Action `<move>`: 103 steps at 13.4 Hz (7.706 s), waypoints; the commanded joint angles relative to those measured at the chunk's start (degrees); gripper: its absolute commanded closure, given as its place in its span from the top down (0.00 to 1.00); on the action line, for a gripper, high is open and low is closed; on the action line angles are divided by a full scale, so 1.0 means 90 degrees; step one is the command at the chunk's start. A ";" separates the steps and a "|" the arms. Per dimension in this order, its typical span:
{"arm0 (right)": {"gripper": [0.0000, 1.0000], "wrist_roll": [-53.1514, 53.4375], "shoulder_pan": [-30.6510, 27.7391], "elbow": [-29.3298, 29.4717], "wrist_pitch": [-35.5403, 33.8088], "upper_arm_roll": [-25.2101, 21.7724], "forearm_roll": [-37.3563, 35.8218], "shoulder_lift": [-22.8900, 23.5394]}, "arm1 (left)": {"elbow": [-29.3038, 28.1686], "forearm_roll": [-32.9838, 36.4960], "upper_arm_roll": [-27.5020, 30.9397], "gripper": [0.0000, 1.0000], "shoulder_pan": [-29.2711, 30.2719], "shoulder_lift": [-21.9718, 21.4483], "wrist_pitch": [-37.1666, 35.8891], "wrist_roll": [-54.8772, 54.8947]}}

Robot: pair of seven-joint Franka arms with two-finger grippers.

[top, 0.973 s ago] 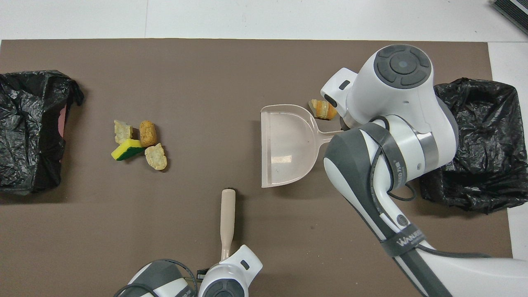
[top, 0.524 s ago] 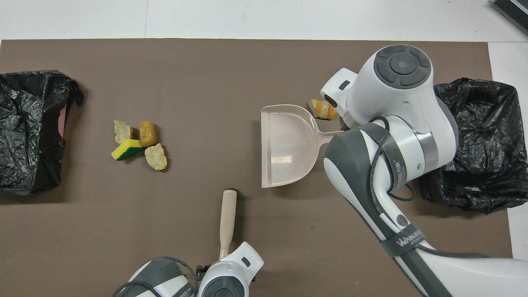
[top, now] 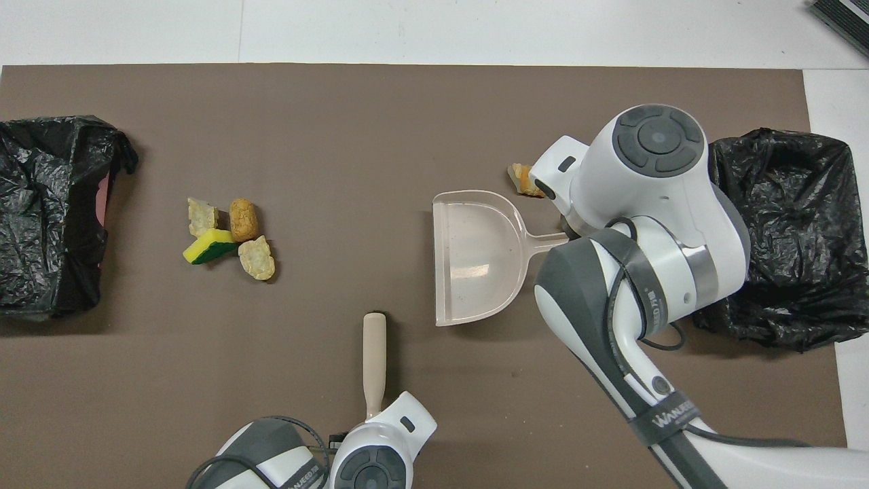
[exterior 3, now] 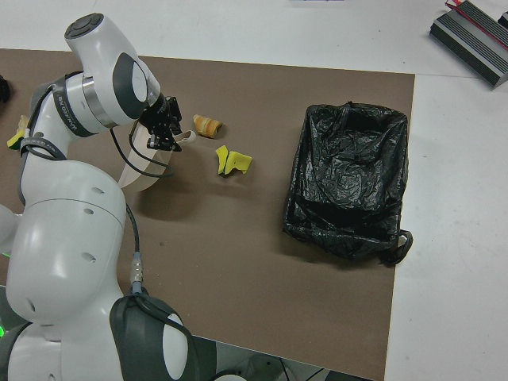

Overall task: Sweep and dump trash in bin
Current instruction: 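Hold the dustpan with the right gripper while the left gripper grasps the brush, then carry the brush with the left gripper behind the scraps near the bag, then sweep the scraps with the left gripper's brush into the held dustpan, then lift the dustpan with the right gripper while the left gripper withdraws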

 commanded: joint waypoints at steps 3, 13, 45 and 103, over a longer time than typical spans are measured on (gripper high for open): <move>0.00 0.0357 0.0118 -0.0519 0.0465 0.0013 0.0088 -0.0242 | 0.0098 0.0036 -0.0031 0.00 0.0207 0.0051 -0.0074 0.0072; 0.00 0.0376 0.0147 -0.0655 0.0513 0.0013 0.0088 -0.0203 | 0.0147 0.0104 -0.0031 1.00 0.0314 0.0090 -0.0064 0.0316; 0.00 0.0532 0.0488 -0.1270 0.2065 0.0032 0.0137 -0.0037 | 0.3420 0.0563 -0.0021 0.00 0.6301 0.2033 -0.1561 0.6235; 0.00 0.1168 0.0461 -0.1164 0.2243 0.0042 0.0205 0.0139 | 0.3478 -0.0853 0.0057 0.00 0.3253 0.0718 -0.2991 0.3082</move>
